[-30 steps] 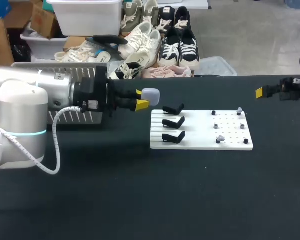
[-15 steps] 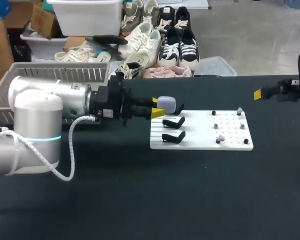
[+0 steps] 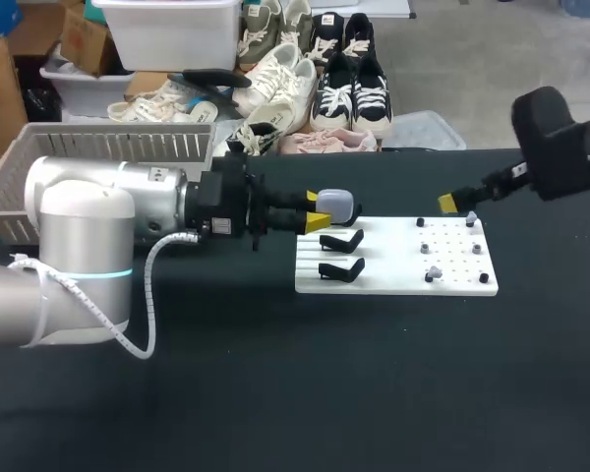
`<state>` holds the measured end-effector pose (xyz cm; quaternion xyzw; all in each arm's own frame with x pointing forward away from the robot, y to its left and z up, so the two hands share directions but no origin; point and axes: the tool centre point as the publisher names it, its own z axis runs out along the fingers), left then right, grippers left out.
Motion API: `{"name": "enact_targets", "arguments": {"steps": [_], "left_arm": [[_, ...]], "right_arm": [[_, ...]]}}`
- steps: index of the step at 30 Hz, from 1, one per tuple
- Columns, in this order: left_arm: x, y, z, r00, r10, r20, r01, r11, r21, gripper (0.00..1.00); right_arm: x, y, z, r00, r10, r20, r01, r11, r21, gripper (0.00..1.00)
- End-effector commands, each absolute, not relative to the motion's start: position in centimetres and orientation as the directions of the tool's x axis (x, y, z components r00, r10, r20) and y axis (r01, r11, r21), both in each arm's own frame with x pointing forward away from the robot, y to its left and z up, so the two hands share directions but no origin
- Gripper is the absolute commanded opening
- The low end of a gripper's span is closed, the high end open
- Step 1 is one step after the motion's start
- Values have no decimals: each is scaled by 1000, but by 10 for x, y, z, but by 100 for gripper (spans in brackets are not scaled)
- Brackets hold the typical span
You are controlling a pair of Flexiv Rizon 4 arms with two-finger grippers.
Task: Pick up each earbud case from the left stands, insert the matching earbuds, close the lid, and place the case in the box.
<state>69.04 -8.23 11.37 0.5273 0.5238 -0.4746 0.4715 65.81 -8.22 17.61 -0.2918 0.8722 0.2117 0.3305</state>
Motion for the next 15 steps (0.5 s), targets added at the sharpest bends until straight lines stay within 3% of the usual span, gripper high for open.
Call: {"name": "enact_targets", "arguments": {"steps": [1,15], "left_arm": [[686,-82,111,5,91,-996,1000,18,7,0],[692,-87,113,67,83,-994,998,-9,67,0]], "right_arm": [[658,-62,177,-606,-393,-692,-650,746,146,100],[657,-32,169,-600,-459,-655,-693,708,139,100]]}}
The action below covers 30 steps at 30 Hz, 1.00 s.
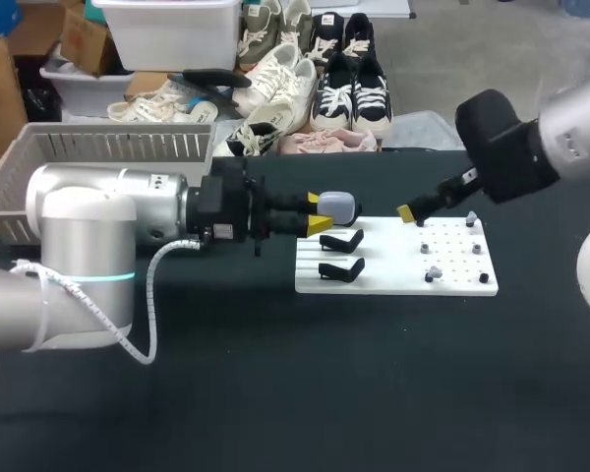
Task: Pick up each earbud case from the left stands, insert the matching earbuds, close the lid, and place the case in the box.
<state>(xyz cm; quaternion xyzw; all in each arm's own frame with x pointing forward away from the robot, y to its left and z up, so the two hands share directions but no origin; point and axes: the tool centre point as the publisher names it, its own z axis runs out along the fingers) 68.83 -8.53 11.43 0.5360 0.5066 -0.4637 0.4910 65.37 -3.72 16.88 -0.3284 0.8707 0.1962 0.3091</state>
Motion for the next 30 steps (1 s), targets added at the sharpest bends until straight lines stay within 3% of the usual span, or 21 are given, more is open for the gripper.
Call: {"name": "enact_targets", "arguments": {"steps": [1,30], "left_arm": [[692,-87,113,71,84,-994,997,-8,70,0],[695,-90,110,90,72,-993,996,-27,88,0]], "right_arm": [[657,-31,168,-601,-462,-652,-694,706,139,100],[682,20,152,-608,-534,-587,-721,681,127,100]]}}
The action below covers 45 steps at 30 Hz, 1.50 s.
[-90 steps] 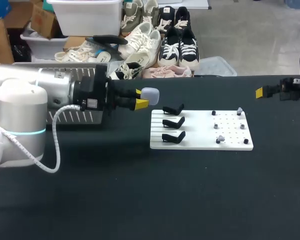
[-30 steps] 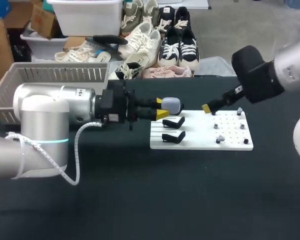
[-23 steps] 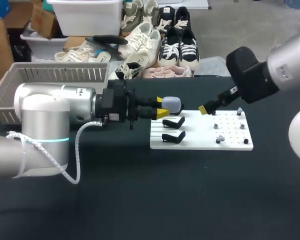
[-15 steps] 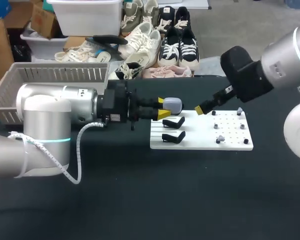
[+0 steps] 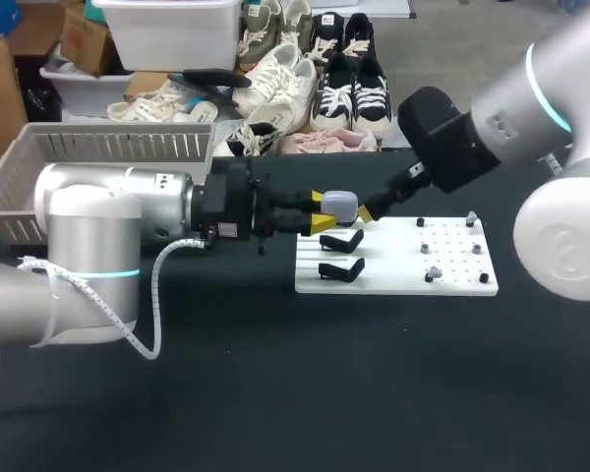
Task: Pick up each earbud case from the left stands, insert the matching earbuds, close the lid, and place the case in the box.
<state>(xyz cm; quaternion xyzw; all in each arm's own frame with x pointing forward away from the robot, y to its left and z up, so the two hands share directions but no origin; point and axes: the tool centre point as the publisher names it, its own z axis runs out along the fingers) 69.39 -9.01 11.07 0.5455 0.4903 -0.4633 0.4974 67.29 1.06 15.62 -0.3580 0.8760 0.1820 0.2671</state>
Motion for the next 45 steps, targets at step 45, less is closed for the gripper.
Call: {"name": "enact_targets", "arguments": {"steps": [45], "left_arm": [[695,-90,110,90,72,-993,996,-27,88,0]], "right_arm": [[702,31,158,-631,-483,-607,-672,732,115,100]]}}
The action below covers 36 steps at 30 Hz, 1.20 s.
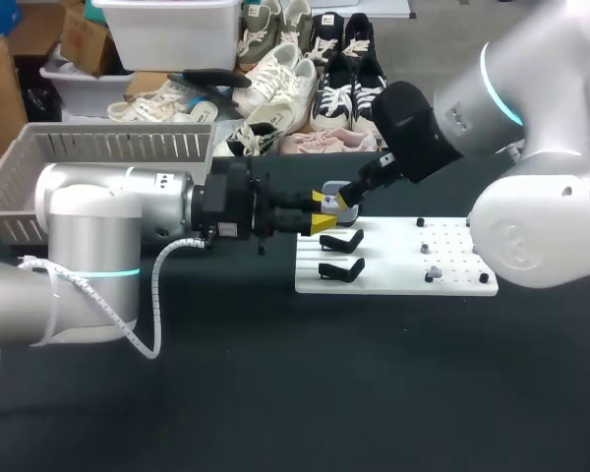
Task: Pick up each earbud case from the left stands, insert the matching earbuds, close the lid, and place the case in the box.
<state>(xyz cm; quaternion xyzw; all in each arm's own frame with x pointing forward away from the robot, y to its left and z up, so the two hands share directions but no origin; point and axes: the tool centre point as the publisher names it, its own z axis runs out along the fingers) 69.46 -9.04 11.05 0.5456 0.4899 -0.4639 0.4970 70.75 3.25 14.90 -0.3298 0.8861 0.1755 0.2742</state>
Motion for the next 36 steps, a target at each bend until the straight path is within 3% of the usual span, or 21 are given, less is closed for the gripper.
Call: {"name": "enact_targets", "arguments": {"steps": [1,16,36], "left_arm": [[695,-90,110,90,72,-993,996,-27,88,0],[695,-90,110,90,72,-993,996,-27,88,0],[695,-90,110,90,72,-993,996,-27,88,0]], "right_arm": [[701,31,161,-625,-484,-612,-669,736,101,100],[711,-37,193,-683,-566,-461,-496,824,-276,100],[734,-116,124,-857,-481,-184,-386,836,-391,100]]}}
